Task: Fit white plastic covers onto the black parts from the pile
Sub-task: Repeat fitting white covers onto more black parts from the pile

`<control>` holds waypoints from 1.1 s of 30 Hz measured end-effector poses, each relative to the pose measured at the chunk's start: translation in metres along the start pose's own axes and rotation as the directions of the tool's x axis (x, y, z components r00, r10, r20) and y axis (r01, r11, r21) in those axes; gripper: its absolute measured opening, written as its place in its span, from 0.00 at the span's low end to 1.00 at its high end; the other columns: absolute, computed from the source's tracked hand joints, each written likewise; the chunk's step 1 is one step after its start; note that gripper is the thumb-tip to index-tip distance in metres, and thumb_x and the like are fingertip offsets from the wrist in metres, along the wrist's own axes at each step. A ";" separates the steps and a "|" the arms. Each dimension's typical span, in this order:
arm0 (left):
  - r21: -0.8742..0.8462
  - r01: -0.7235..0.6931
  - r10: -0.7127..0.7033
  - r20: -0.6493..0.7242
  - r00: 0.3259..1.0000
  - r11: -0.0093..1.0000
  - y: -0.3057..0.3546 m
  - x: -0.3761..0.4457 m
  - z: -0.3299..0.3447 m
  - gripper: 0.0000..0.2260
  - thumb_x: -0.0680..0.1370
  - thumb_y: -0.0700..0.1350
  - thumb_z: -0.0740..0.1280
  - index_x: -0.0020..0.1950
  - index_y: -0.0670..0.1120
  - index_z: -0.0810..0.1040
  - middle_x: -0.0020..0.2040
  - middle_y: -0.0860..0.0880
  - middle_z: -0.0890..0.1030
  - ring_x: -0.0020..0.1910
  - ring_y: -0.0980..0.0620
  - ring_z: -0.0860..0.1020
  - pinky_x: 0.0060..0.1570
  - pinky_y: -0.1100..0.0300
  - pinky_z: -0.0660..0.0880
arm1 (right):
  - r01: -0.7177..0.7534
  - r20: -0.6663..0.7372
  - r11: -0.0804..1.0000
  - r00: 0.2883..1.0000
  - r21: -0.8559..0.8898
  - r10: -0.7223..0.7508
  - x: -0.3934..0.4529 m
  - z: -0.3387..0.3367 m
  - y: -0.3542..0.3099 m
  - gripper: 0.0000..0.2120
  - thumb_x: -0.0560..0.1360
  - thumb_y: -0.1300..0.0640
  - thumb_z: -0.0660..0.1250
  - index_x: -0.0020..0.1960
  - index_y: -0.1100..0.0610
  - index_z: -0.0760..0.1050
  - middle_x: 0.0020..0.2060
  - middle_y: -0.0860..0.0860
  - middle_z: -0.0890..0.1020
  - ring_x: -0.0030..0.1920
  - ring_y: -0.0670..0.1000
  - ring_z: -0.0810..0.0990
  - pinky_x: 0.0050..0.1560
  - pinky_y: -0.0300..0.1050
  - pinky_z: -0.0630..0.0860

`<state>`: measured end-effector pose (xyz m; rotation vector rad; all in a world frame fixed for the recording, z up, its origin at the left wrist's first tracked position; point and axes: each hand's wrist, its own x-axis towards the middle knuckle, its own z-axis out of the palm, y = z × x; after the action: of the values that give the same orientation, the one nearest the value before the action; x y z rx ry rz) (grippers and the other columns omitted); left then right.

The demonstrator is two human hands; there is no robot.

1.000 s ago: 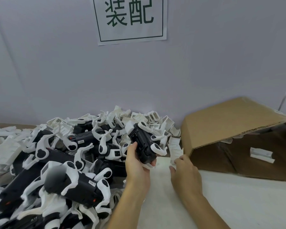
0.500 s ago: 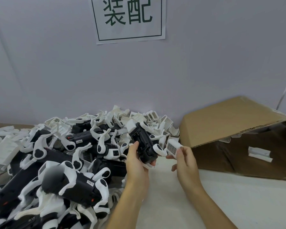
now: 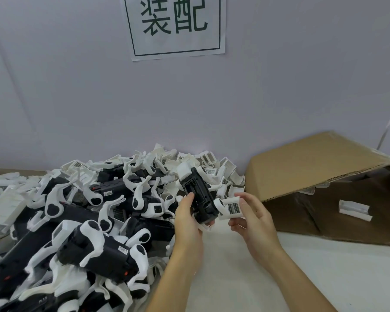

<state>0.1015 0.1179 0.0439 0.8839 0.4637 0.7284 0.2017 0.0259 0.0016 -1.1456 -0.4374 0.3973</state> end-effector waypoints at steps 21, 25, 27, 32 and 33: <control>-0.014 0.025 -0.025 -0.027 0.999 1.000 0.002 -0.003 0.002 0.12 0.82 0.47 0.59 0.48 0.41 0.78 0.31 0.46 0.79 0.25 0.52 0.74 0.26 0.61 0.71 | 0.183 0.161 0.224 0.981 -0.957 -0.112 -0.016 -0.010 -0.005 0.17 0.76 0.37 0.59 0.56 0.46 0.78 0.46 0.43 0.79 0.47 0.48 0.77 0.41 0.42 0.69; 0.046 0.019 -0.017 -0.024 1.000 0.999 0.000 -0.003 0.000 0.14 0.82 0.49 0.60 0.50 0.41 0.80 0.34 0.46 0.81 0.28 0.51 0.76 0.32 0.60 0.72 | 0.158 0.159 0.028 0.987 -0.987 0.029 -0.015 -0.004 0.011 0.34 0.71 0.25 0.57 0.65 0.47 0.73 0.59 0.46 0.75 0.59 0.51 0.71 0.51 0.46 0.69; 0.066 -0.010 0.011 -0.011 1.000 0.998 -0.001 -0.003 0.000 0.14 0.82 0.48 0.59 0.54 0.39 0.79 0.39 0.43 0.82 0.33 0.48 0.77 0.35 0.57 0.71 | 0.164 0.164 0.017 0.986 -0.986 -0.003 -0.013 -0.006 0.014 0.28 0.72 0.29 0.60 0.61 0.48 0.75 0.55 0.45 0.74 0.57 0.50 0.72 0.50 0.45 0.71; 0.124 -0.101 0.093 0.068 0.993 0.987 -0.001 -0.003 0.000 0.10 0.82 0.44 0.62 0.54 0.43 0.82 0.47 0.42 0.86 0.46 0.46 0.84 0.44 0.53 0.79 | 0.157 0.065 0.436 0.974 -0.886 -0.218 -0.009 -0.004 0.007 0.09 0.74 0.46 0.70 0.39 0.48 0.74 0.38 0.44 0.77 0.38 0.44 0.76 0.33 0.36 0.68; 0.162 -0.126 0.116 0.073 0.991 0.979 -0.002 -0.003 0.000 0.09 0.82 0.44 0.63 0.55 0.44 0.82 0.48 0.44 0.86 0.49 0.46 0.85 0.49 0.52 0.80 | 0.177 0.039 0.503 0.961 -0.846 -0.272 -0.007 -0.003 0.006 0.09 0.75 0.48 0.71 0.39 0.49 0.75 0.36 0.45 0.78 0.36 0.44 0.76 0.31 0.36 0.68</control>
<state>0.1001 0.1147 0.0423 1.0967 0.4218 0.7788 0.1969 0.0218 -0.0059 -2.0333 -0.7240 -0.1667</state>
